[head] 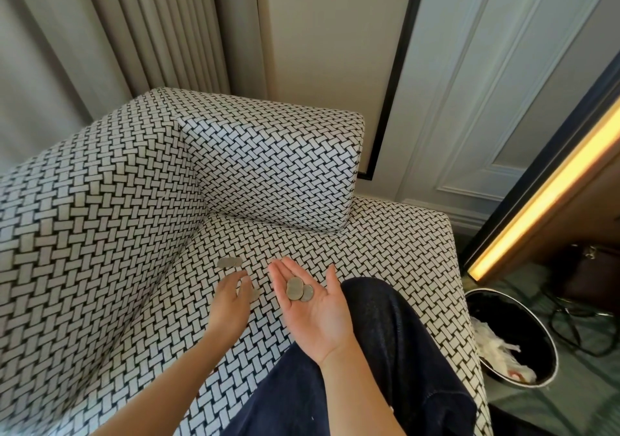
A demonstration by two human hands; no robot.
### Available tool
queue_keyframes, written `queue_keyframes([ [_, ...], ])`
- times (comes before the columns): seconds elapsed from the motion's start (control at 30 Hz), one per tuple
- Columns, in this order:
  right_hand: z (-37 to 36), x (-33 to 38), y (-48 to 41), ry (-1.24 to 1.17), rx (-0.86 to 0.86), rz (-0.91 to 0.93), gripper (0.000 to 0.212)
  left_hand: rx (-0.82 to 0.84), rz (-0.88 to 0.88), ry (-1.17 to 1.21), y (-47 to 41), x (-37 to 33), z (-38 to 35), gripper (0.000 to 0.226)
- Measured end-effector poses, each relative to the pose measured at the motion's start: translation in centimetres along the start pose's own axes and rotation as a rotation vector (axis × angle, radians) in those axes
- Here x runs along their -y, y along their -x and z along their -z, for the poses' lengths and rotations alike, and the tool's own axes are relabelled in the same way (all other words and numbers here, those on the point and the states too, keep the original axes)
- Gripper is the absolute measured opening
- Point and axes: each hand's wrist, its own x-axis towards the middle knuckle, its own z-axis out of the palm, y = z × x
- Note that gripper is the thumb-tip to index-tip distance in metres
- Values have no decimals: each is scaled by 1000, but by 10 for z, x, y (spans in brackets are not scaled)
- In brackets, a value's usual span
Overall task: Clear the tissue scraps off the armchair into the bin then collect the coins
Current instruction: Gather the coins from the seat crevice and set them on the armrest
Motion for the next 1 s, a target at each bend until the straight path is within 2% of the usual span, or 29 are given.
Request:
queue_keyframes([
  [0.07, 0, -1, -1, -22, -4, -2, 71, 126, 24, -214, -1, 20, -5, 45],
  [0.13, 0, -1, -1, -32, -6, -7, 71, 241, -89, -498, -3, 35, -11, 57],
  [0.23, 0, -1, 0, -26, -11, -12, 71, 257, -259, -708, -6, 44, -18, 68],
  [0.3, 0, -1, 0, -18, -17, -12, 70, 221, -327, -743, -5, 52, -22, 68],
  [0.43, -1, -1, -1, -19, -14, -14, 70, 110, -466, -639, -4, 63, -19, 60],
  [0.57, -2, -1, 1, -17, -12, -11, 70, 84, -617, -720, -1, 58, -10, 62],
  [0.67, -2, -1, 2, -14, -17, -8, 70, 68, -605, -654, -7, 61, -6, 62],
  [0.77, -1, -1, 1, -14, -20, -3, 69, 33, -563, -501, -8, 58, -1, 41],
  [0.83, 0, 0, 1, -13, -22, -2, 69, -34, -370, -290, -2, 47, 5, 24],
  [0.9, 0, -1, 0, -4, -27, -3, 69, -109, -125, -124, 5, 30, 13, 17],
  [1.0, 1, -2, -2, 26, -54, -1, 68, -196, -29, 38, 12, 0, 27, 9],
])
